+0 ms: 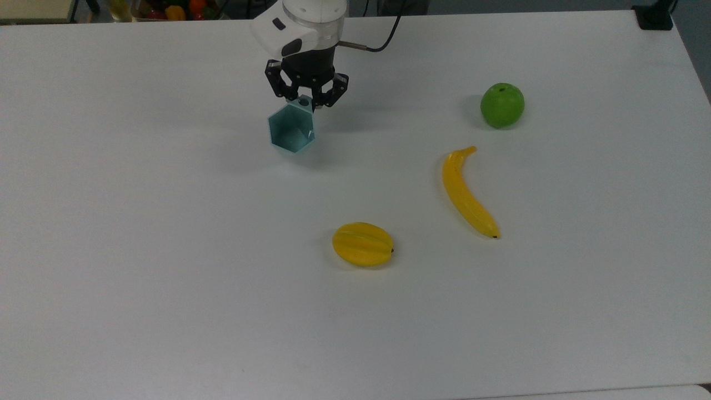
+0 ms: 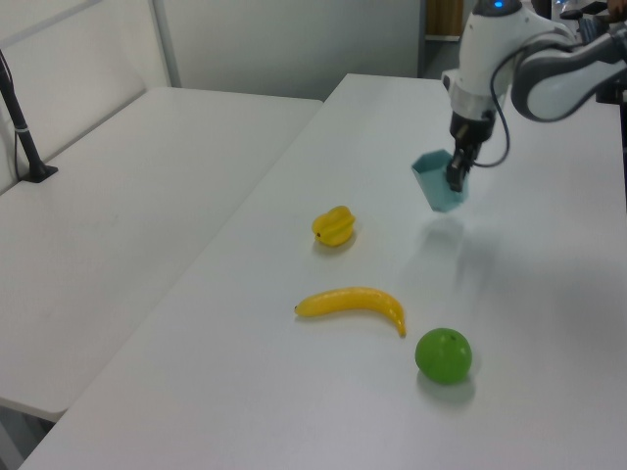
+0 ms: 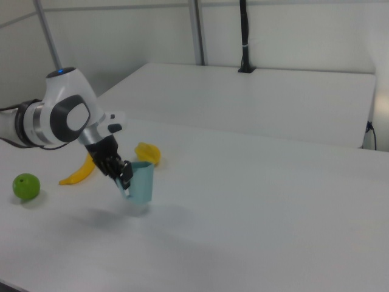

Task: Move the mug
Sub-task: 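Carry the teal mug away from the star fruit and set it down, then open the gripper to release the teal mug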

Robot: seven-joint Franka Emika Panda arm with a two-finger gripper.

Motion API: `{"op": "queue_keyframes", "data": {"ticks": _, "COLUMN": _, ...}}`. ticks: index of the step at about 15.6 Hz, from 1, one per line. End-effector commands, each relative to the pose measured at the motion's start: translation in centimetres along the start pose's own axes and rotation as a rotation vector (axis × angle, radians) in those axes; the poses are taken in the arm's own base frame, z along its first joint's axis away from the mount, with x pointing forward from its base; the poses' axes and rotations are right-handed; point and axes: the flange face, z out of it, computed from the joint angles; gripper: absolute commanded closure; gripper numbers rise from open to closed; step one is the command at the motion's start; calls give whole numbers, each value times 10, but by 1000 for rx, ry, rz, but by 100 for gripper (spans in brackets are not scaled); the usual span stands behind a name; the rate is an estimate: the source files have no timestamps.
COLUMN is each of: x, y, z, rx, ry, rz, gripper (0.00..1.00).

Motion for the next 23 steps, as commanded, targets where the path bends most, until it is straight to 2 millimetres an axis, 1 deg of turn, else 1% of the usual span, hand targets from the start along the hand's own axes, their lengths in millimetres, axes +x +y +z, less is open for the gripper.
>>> {"op": "queue_keyframes", "data": {"ticks": 1, "x": -19, "y": -10, "z": 16, "rx": 0, "ry": -19, "rz": -30, "gripper": 93}}
{"op": "queue_keyframes", "data": {"ticks": 2, "x": -18, "y": -11, "z": 16, "rx": 5, "ry": -12, "rz": -27, "gripper": 88}}
{"op": "queue_keyframes", "data": {"ticks": 5, "x": -15, "y": -13, "z": 20, "rx": 16, "ry": 5, "rz": -23, "gripper": 86}}
{"op": "queue_keyframes", "data": {"ticks": 6, "x": -15, "y": -13, "z": 20, "rx": 16, "ry": 5, "rz": -23, "gripper": 75}}
{"op": "queue_keyframes", "data": {"ticks": 7, "x": -15, "y": -13, "z": 20, "rx": 15, "ry": 2, "rz": -23, "gripper": 51}}
{"op": "queue_keyframes", "data": {"ticks": 8, "x": -16, "y": -13, "z": 21, "rx": 12, "ry": -5, "rz": -24, "gripper": 38}}
{"op": "queue_keyframes", "data": {"ticks": 9, "x": -16, "y": -12, "z": 21, "rx": 11, "ry": -10, "rz": -23, "gripper": 33}}
{"op": "queue_keyframes", "data": {"ticks": 11, "x": -19, "y": -10, "z": 21, "rx": -5, "ry": -48, "rz": -24, "gripper": 10}}
{"op": "queue_keyframes", "data": {"ticks": 12, "x": -21, "y": -10, "z": 19, "rx": -13, "ry": -68, "rz": -32, "gripper": 5}}
{"op": "queue_keyframes", "data": {"ticks": 15, "x": -21, "y": -7, "z": 14, "rx": -31, "ry": -109, "rz": -37, "gripper": 0}}
{"op": "queue_keyframes", "data": {"ticks": 16, "x": -23, "y": -6, "z": 15, "rx": -39, "ry": -126, "rz": -42, "gripper": 0}}
{"op": "queue_keyframes", "data": {"ticks": 19, "x": -20, "y": -4, "z": 0, "rx": -58, "ry": -172, "rz": -71, "gripper": 0}}
{"op": "queue_keyframes", "data": {"ticks": 20, "x": -18, "y": -2, "z": -8, "rx": -64, "ry": -188, "rz": -95, "gripper": 0}}
{"op": "queue_keyframes", "data": {"ticks": 21, "x": -14, "y": 2, "z": -22, "rx": -68, "ry": -200, "rz": -121, "gripper": 0}}
{"op": "queue_keyframes", "data": {"ticks": 23, "x": 5, "y": 12, "z": -59, "rx": -66, "ry": -191, "rz": -142, "gripper": 0}}
